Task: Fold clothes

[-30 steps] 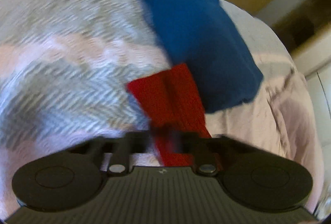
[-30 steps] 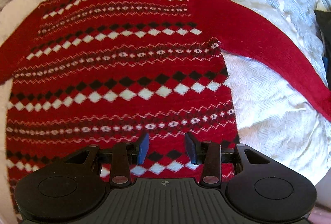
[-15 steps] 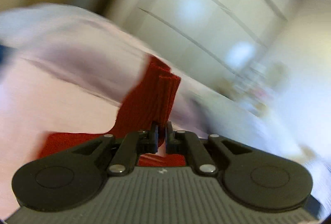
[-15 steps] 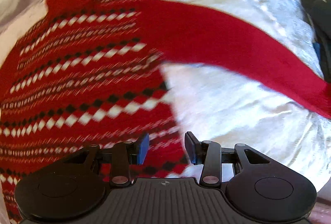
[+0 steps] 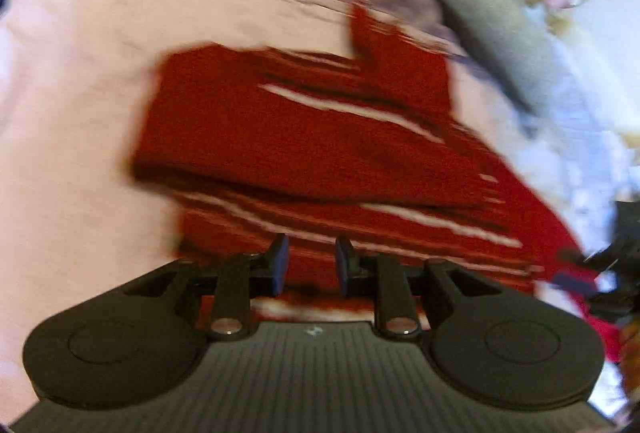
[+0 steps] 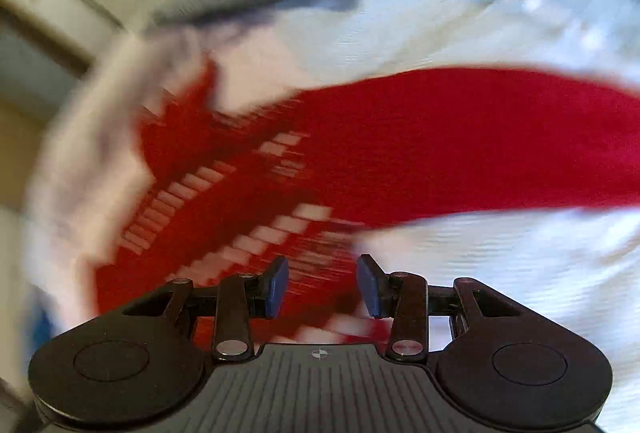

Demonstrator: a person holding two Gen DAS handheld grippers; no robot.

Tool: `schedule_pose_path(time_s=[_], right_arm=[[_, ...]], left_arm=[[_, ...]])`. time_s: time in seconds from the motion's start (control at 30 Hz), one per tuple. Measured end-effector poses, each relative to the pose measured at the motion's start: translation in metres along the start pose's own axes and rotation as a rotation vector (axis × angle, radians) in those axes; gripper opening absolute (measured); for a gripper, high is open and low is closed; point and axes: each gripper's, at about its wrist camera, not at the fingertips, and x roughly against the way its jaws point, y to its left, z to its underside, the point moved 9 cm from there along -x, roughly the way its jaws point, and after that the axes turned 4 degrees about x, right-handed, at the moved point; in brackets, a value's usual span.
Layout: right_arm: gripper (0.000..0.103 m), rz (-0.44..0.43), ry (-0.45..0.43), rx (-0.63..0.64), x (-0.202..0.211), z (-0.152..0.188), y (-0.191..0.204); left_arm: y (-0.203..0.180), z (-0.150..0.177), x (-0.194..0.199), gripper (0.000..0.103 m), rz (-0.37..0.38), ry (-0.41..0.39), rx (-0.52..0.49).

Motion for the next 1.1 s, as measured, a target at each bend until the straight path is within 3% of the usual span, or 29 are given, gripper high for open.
schedule_pose_path(time_s=[0.1, 0.27, 0.43, 0.47, 0.5, 0.53, 0.63, 0.73, 0.87, 1.1], right_arm=[[0.042, -0.128, -0.024, -0.145, -0.027, -0.01, 0.011], [0.042, -0.081, -0.041, -0.241, -0.078, -0.027, 0.008], [0.041, -0.049, -0.016, -0.255, -0.115, -0.027, 0.01], [0.031, -0.059, -0.022, -0.238, -0.117, -0.029, 0.014], [0.002, -0.069, -0.029, -0.22, -0.118, -0.03, 0.018], [0.002, -0.079, -0.035, -0.202, -0.119, -0.032, 0.022], [0.001, -0.163, -0.206, -0.073, -0.076, -0.05, 0.051], [0.001, -0.105, -0.356, 0.006, -0.026, -0.062, 0.048], [0.001, 0.099, -0.219, -0.078, -0.041, -0.049, -0.017], [0.001, 0.093, -0.198, -0.07, -0.05, -0.036, -0.022]], left_arm=[[0.031, -0.012, 0.01, 0.02, -0.072, -0.014, -0.014], [0.06, -0.018, 0.008, 0.02, -0.139, -0.007, -0.045], [0.069, -0.017, 0.003, 0.02, -0.133, 0.013, -0.046], [0.07, -0.018, 0.002, 0.02, -0.13, 0.014, -0.045], [0.07, -0.019, 0.001, 0.02, -0.127, 0.014, -0.045], [0.069, -0.02, 0.0, 0.02, -0.123, 0.012, -0.048], [0.066, -0.023, -0.003, 0.02, -0.126, 0.003, -0.072], [0.061, -0.025, -0.009, 0.021, -0.135, -0.003, -0.108], [0.052, -0.025, -0.022, 0.021, -0.14, 0.001, -0.146], [0.043, -0.031, -0.042, 0.022, -0.183, -0.012, -0.269]])
